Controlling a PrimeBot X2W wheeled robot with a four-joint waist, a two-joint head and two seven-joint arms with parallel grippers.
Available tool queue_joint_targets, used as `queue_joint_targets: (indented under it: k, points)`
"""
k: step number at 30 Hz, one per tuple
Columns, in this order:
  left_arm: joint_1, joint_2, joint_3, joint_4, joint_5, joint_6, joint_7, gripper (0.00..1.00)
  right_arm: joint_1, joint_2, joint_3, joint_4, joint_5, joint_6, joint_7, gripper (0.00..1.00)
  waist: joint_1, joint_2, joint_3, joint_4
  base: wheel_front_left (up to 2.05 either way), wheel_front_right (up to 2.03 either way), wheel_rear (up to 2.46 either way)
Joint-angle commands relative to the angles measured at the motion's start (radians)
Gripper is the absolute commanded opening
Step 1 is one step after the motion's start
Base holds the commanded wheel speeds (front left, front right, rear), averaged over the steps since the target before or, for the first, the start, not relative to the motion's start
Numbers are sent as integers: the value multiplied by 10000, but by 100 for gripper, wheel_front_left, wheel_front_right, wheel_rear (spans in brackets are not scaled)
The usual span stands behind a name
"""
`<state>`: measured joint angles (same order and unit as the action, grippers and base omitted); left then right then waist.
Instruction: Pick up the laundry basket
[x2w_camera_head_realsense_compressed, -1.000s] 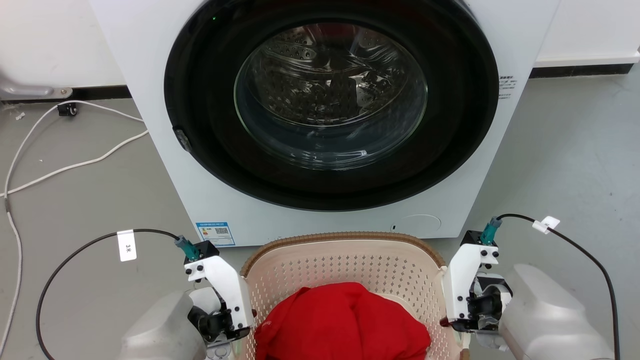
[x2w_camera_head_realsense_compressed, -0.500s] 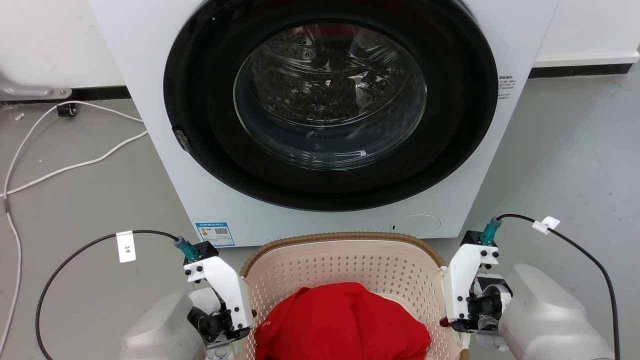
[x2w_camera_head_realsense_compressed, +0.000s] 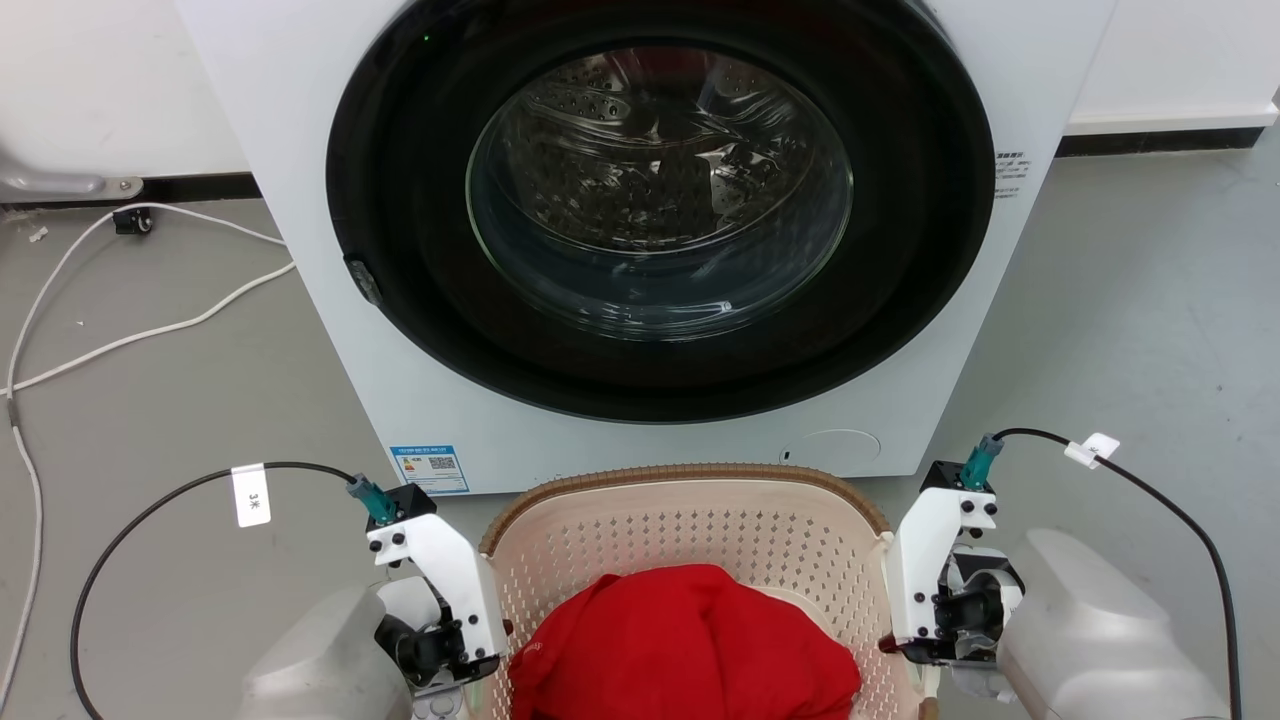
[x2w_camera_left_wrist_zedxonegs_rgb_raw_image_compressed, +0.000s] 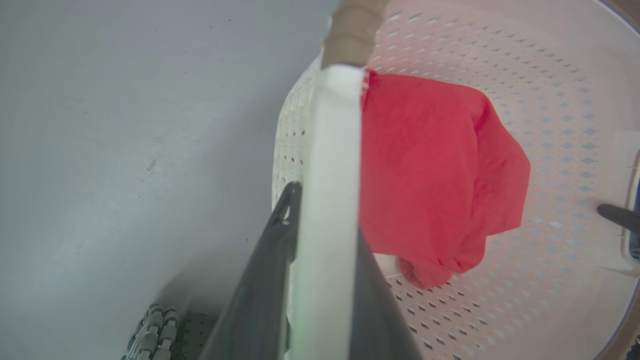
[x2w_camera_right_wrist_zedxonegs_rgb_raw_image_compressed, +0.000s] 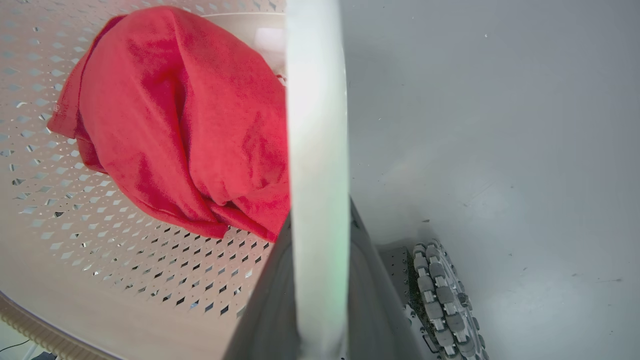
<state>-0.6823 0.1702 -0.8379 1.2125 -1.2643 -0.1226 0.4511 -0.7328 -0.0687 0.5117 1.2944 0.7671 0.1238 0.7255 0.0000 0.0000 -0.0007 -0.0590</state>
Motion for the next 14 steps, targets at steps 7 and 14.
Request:
queue_joint_targets:
  k: [7,14]
  points:
    - [35,-367,-30,-195,-190,-148,-48,0,-61,341,-17,-99,230,129,-30,0,0,0,3,6,0,0,0]
    - [32,-343,-120,-190,-202,-148,-50,0,21,343,-61,-101,288,129,-44,0,0,0,17,16,0,0,0]
